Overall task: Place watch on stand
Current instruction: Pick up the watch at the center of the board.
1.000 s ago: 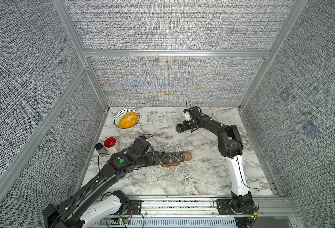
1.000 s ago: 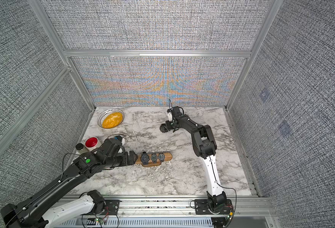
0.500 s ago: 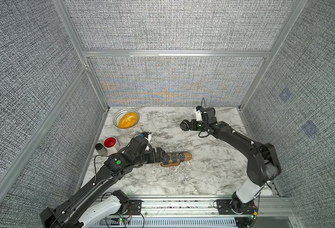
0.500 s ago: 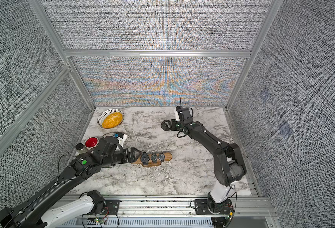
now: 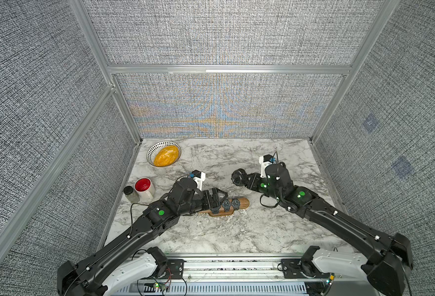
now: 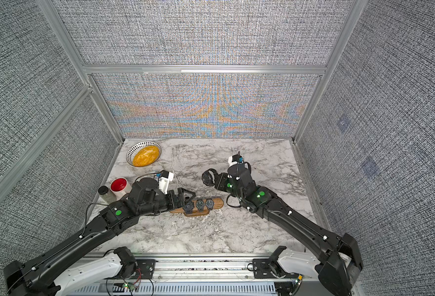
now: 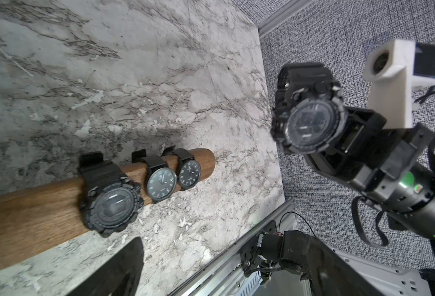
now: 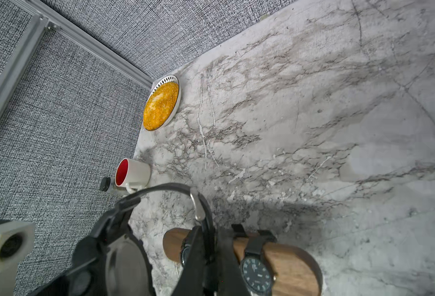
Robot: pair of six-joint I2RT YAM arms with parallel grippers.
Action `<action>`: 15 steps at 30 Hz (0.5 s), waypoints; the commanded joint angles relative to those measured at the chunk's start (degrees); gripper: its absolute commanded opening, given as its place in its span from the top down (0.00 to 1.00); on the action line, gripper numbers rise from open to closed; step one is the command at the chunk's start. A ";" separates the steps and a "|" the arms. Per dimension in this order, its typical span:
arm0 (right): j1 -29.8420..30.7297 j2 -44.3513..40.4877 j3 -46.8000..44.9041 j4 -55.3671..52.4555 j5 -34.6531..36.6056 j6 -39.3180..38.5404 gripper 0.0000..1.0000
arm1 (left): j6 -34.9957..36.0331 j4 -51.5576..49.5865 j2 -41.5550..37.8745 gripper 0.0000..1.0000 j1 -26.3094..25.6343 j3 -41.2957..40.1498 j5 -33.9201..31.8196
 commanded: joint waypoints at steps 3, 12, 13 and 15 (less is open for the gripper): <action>2.81 -0.39 -0.46 -0.96 3.93 4.80 1.00 | 0.96 3.55 0.84 0.01 -1.05 2.45 -1.54; 6.82 3.14 2.54 -1.74 4.98 5.72 1.00 | 1.21 1.95 2.32 0.11 -1.14 3.63 -1.08; 7.06 3.48 2.72 -1.72 4.98 5.69 1.00 | 1.37 1.95 2.53 0.12 -1.18 3.79 -1.02; 7.45 4.10 2.97 -1.39 5.01 5.80 1.00 | 1.72 1.74 2.87 0.12 -1.18 4.29 -0.97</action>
